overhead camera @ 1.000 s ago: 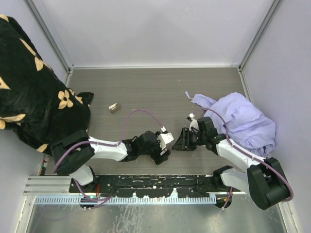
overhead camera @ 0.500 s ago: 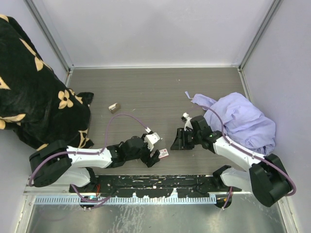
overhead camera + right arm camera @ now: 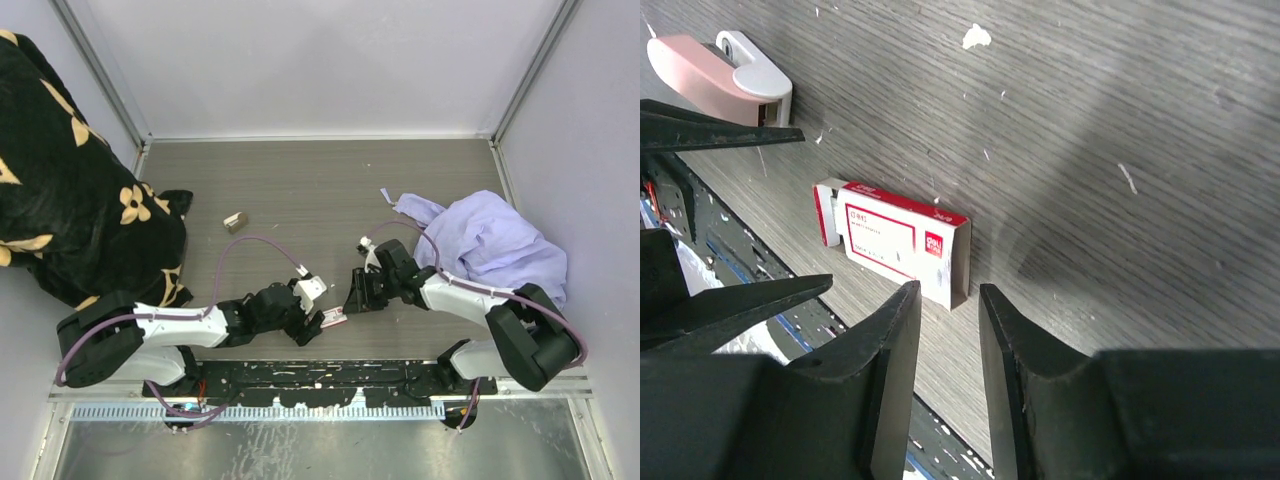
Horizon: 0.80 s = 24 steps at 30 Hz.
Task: Load the staples into the stapler
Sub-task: Open the staple box at the center of the board.
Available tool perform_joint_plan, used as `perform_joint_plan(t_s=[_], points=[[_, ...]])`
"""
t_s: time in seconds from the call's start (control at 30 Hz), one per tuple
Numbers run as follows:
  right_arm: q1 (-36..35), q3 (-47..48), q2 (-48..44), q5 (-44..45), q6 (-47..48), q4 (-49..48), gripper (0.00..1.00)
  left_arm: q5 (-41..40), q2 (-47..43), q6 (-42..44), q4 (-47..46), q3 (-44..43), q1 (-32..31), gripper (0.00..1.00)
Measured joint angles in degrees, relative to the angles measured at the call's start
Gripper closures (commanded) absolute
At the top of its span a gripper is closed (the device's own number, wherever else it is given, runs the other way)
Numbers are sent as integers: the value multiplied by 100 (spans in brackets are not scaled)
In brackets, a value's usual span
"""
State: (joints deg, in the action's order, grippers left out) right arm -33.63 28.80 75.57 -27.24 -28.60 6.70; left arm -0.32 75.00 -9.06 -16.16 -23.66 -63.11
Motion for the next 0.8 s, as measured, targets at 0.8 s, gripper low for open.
perform_joint_plan(t_s=[0.8], points=[[-87, 101, 579, -28, 0, -417, 75, -28, 542, 245, 138, -343, 0, 39]])
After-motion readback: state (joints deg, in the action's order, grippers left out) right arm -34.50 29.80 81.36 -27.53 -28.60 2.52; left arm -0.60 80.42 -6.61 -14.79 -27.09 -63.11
